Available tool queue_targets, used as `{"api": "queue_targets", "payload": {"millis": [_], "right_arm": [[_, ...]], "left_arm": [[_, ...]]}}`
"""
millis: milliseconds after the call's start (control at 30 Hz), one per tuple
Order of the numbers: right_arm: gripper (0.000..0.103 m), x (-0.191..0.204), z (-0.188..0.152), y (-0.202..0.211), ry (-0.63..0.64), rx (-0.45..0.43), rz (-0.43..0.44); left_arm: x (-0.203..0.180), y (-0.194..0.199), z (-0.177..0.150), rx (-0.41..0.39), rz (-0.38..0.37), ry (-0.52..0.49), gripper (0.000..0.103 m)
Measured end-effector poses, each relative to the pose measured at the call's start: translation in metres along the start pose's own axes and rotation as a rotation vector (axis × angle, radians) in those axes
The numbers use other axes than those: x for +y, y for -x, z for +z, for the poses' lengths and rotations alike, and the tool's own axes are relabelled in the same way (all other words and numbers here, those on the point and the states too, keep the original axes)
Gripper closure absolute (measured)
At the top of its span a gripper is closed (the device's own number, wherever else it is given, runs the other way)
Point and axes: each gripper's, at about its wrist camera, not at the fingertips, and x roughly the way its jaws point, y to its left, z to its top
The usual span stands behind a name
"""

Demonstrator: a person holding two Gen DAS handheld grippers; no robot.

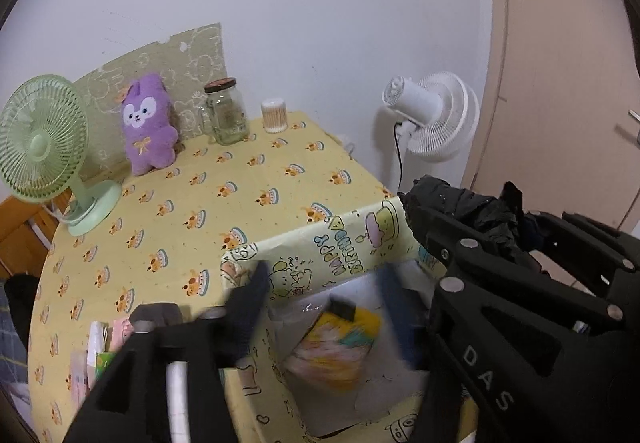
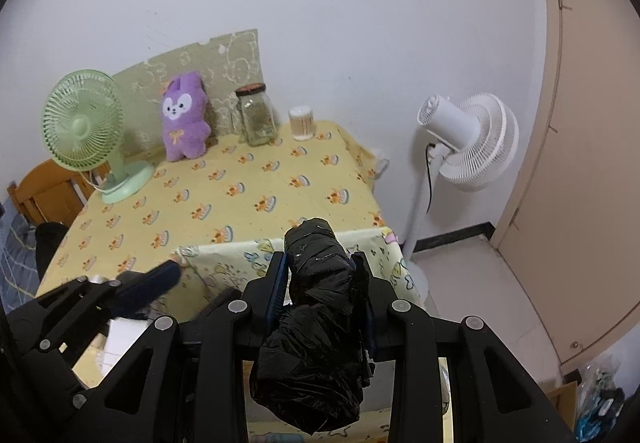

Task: Organize soft objects
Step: 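Carry the snack box and black cloth over the gift box with both grippers, then open both grippers to drop the snack box and black cloth into the gift box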

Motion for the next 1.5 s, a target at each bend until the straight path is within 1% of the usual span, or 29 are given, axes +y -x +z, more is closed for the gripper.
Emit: {"api": "queue_targets", "payload": {"millis": [33,67,133,367,433,467,533,567,600,633,700,767,867,933,1100,1300,1500], "right_arm": [[0.068,-0.001,-0.001,-0.003,-0.002,0.004,-0.002],[0.068,-0.002,-0.001,-0.007,-0.003,0.010,-0.005],[0.068,-0.004,-0.002,-0.014,-0.008,0.022,-0.009],[0.068,-0.007,-0.002,-0.031,-0.014,0.039,-0.028],[0.067,-0.006,-0.002,-0.033,-0.009,0.033,-0.043],[0.065,-0.005,-0.002,-0.034,-0.007,0.030,-0.051],[0.050,-0.005,-0.002,-0.033,-0.005,0.024,-0.056],[0.035,-0.005,-0.001,-0.033,-0.006,0.017,-0.055],[0.029,-0.005,-0.002,-0.030,-0.011,0.000,-0.055],[0.027,-0.005,-0.001,-0.028,-0.012,-0.012,-0.060],[0.021,-0.003,0.000,-0.024,0.002,-0.020,-0.091],[0.019,-0.001,0.002,-0.021,0.007,-0.027,-0.108],[0.015,0.002,0.002,-0.015,-0.001,-0.024,-0.107],[0.014,0.004,0.002,-0.010,-0.004,-0.018,-0.101],[0.009,0.016,0.001,0.005,0.006,-0.043,-0.128],[0.008,0.031,0.000,0.022,0.007,-0.067,-0.146],[0.007,0.046,0.000,0.039,-0.003,-0.084,-0.140]], "left_arm": [[-0.002,-0.001,0.000,-0.004,0.012,-0.016,0.028],[-0.004,-0.003,0.000,-0.010,0.025,-0.032,0.027],[-0.007,-0.007,0.000,-0.001,0.026,-0.047,0.025],[-0.004,-0.024,0.002,0.038,0.004,-0.043,0.024],[-0.003,-0.027,0.002,0.044,-0.001,-0.041,0.024],[-0.003,-0.027,0.002,0.046,-0.006,-0.040,0.023],[-0.003,-0.027,0.002,0.047,-0.020,-0.038,0.023],[-0.003,-0.027,0.003,0.045,-0.027,-0.037,0.023],[-0.003,-0.026,0.003,0.041,-0.034,-0.036,0.022],[-0.003,-0.025,0.003,0.039,-0.035,-0.037,0.021],[-0.002,-0.023,0.003,0.036,-0.037,-0.034,0.020],[0.000,-0.020,0.003,0.031,-0.045,-0.031,0.020],[0.002,-0.011,0.002,0.016,-0.048,-0.028,0.020],[0.004,-0.005,0.002,0.004,-0.047,-0.026,0.018],[0.011,0.010,-0.001,-0.015,-0.045,-0.020,0.015],[0.024,0.028,-0.003,-0.041,-0.045,-0.013,0.014],[0.035,0.046,-0.006,-0.071,-0.044,-0.005,0.012]]}}
